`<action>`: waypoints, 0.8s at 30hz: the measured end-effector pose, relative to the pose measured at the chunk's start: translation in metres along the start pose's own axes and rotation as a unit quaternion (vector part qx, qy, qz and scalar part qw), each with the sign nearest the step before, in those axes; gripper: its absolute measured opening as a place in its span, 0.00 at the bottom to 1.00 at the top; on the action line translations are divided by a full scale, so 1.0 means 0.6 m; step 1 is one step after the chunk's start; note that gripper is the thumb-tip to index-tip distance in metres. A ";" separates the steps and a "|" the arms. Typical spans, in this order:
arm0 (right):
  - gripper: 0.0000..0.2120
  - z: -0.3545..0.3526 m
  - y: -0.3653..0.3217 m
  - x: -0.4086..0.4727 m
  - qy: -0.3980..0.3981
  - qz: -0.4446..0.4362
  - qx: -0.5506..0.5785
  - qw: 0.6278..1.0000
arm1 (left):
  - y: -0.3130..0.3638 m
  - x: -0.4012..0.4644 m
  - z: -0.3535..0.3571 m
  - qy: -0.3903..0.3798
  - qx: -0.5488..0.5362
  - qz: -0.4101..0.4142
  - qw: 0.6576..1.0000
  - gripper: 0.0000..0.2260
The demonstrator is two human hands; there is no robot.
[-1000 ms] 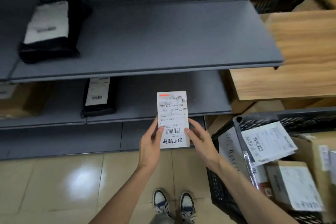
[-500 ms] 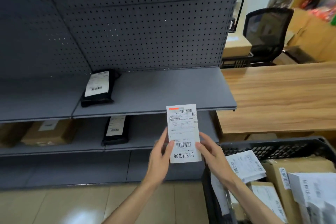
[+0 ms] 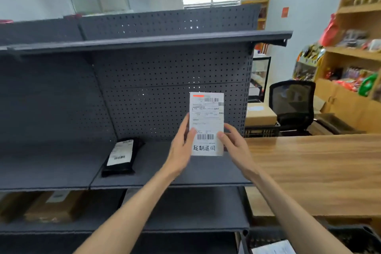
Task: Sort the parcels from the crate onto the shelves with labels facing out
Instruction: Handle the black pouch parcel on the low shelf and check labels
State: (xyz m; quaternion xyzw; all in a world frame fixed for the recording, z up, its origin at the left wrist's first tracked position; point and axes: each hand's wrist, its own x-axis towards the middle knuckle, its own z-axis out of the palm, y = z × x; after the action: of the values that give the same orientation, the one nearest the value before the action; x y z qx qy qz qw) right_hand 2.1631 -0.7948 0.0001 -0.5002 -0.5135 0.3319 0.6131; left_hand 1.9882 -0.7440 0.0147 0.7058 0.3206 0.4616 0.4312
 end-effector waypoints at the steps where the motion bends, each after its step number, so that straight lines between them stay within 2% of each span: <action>1: 0.14 0.003 -0.017 0.014 0.000 -0.006 0.002 1.000 | 0.011 0.009 -0.001 0.000 0.002 0.012 1.000 0.22; 5: 0.15 0.015 -0.063 0.055 0.002 -0.039 0.004 0.999 | 0.035 0.036 -0.004 0.015 0.005 0.044 0.999 0.21; 13: 0.14 0.029 -0.070 0.084 -0.008 -0.046 -0.013 0.999 | 0.030 0.074 -0.019 0.065 -0.016 0.027 0.997 0.19; 21: 0.15 -0.036 -0.045 0.107 0.035 -0.020 -0.140 0.989 | -0.002 0.131 0.026 0.010 -0.048 0.011 0.999 0.18; 24: 0.13 -0.094 -0.047 0.096 0.097 -0.003 -0.238 0.966 | -0.010 0.157 0.075 -0.031 -0.087 -0.007 0.996 0.17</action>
State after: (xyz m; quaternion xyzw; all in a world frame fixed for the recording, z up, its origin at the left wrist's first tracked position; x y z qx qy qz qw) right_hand 2.2290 -0.7650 0.0459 -0.6602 -0.5173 0.1485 0.5239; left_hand 2.0646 -0.6755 0.0357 0.6778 0.2704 0.4625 0.5035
